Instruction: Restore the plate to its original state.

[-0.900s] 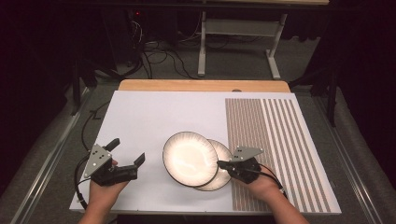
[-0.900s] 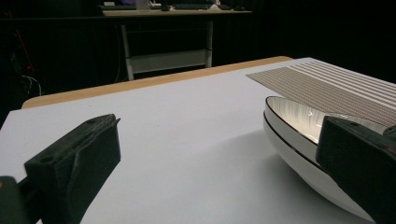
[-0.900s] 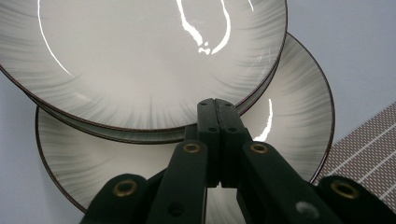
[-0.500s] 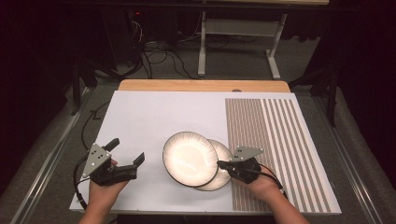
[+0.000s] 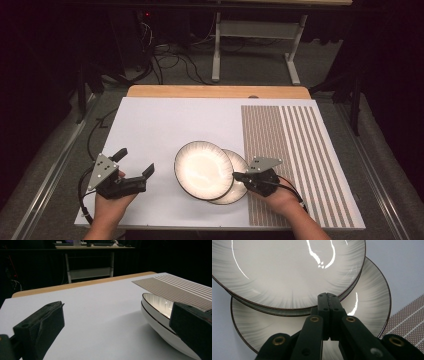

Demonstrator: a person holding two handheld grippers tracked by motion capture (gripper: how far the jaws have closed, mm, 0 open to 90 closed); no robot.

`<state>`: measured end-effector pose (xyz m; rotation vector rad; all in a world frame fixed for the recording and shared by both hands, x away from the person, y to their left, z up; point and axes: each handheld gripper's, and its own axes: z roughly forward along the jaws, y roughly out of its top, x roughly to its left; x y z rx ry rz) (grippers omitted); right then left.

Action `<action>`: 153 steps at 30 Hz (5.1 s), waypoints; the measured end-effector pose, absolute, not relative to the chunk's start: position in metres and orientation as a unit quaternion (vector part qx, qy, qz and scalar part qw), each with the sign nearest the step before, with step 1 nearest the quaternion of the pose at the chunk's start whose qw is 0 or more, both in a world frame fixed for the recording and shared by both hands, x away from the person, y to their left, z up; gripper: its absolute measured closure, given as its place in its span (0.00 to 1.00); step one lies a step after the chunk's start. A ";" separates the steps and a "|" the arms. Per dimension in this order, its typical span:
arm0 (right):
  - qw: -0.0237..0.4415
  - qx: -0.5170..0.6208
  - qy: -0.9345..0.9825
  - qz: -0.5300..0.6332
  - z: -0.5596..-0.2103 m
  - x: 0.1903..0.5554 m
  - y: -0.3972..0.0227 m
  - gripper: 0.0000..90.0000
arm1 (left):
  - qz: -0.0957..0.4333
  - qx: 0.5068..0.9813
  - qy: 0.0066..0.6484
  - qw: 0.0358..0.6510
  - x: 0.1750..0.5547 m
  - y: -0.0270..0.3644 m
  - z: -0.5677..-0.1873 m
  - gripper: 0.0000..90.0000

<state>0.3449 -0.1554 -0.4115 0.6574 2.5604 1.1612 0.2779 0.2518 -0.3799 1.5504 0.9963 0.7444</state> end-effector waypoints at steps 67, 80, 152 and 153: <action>0.132 0.236 0.879 0.393 -0.411 0.347 -0.161 1.00 | 0.316 0.656 0.421 0.541 0.278 0.252 -0.382 0.00; 0.137 0.241 0.876 0.394 -0.409 0.348 -0.169 1.00 | 0.315 0.656 0.421 0.541 0.278 0.252 -0.382 0.00; 0.218 0.339 0.783 0.474 -0.378 0.322 -0.255 0.49 | 0.300 0.673 0.420 0.530 0.283 0.248 -0.387 0.00; 0.218 0.341 0.778 0.481 -0.378 0.321 -0.257 0.44 | 0.300 0.673 0.420 0.530 0.283 0.248 -0.388 0.00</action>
